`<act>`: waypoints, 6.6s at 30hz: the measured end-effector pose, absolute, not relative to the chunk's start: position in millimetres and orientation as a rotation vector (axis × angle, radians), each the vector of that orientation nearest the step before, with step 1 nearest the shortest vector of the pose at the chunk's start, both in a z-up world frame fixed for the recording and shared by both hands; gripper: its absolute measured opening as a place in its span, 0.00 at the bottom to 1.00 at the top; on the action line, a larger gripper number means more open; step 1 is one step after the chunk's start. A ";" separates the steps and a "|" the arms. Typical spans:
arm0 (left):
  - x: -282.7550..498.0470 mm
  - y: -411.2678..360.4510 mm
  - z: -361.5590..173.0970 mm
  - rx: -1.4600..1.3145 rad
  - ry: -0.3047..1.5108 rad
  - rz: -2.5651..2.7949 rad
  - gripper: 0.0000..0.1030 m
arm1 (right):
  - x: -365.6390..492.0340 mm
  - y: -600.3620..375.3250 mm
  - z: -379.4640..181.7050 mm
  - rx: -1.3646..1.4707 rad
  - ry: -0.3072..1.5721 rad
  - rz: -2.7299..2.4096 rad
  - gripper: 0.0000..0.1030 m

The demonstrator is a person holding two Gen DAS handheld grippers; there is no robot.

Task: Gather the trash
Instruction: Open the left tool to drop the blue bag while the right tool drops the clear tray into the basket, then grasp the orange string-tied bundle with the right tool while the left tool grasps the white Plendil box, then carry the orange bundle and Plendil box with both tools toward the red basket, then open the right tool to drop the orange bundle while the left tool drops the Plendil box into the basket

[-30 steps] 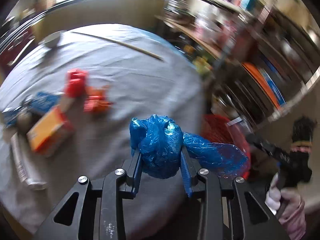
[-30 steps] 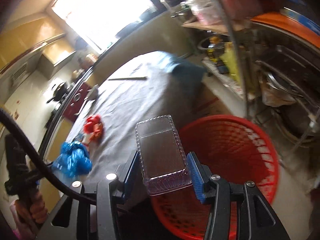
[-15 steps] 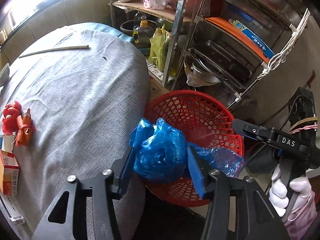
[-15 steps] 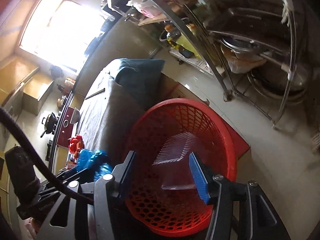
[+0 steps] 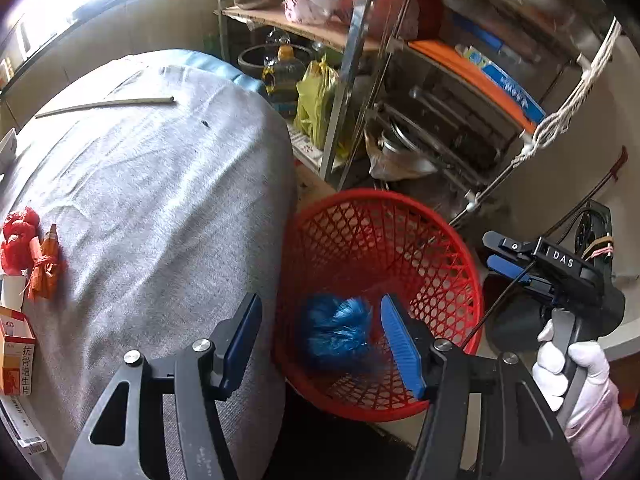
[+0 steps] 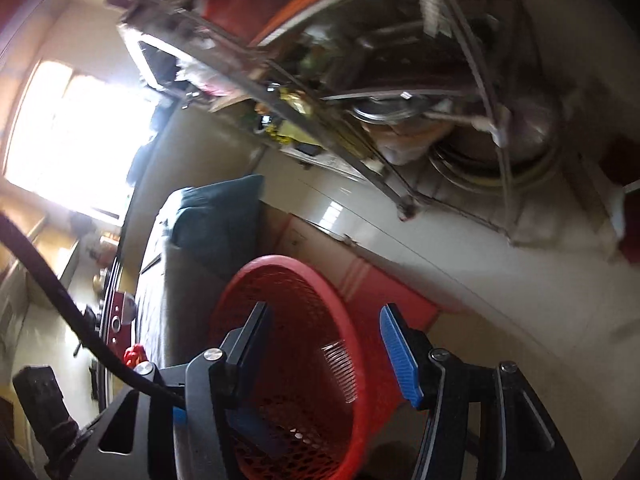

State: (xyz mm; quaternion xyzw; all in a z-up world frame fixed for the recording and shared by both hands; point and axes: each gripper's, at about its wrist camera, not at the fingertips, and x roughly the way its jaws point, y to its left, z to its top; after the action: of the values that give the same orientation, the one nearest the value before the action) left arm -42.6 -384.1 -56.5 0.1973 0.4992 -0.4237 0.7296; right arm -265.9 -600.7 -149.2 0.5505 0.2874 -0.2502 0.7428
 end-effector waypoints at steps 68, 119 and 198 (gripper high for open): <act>119.0 -31.7 -68.9 -0.198 1.210 -0.253 0.47 | 158.0 -317.4 -81.0 0.451 1.066 -0.014 0.48; -17.9 -86.6 14.0 0.029 0.935 -0.346 0.16 | -42.6 -340.9 -5.3 0.547 0.704 0.103 0.39; -101.1 -324.5 -17.2 0.423 0.964 -0.938 0.16 | -221.3 -543.0 -57.2 0.911 0.525 -0.258 0.39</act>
State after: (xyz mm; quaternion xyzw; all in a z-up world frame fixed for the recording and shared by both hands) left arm -101.1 -324.4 -17.2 0.1942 0.4429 -0.4311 0.7617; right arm -221.3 -543.0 -57.2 0.4337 0.2499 -0.1228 0.8569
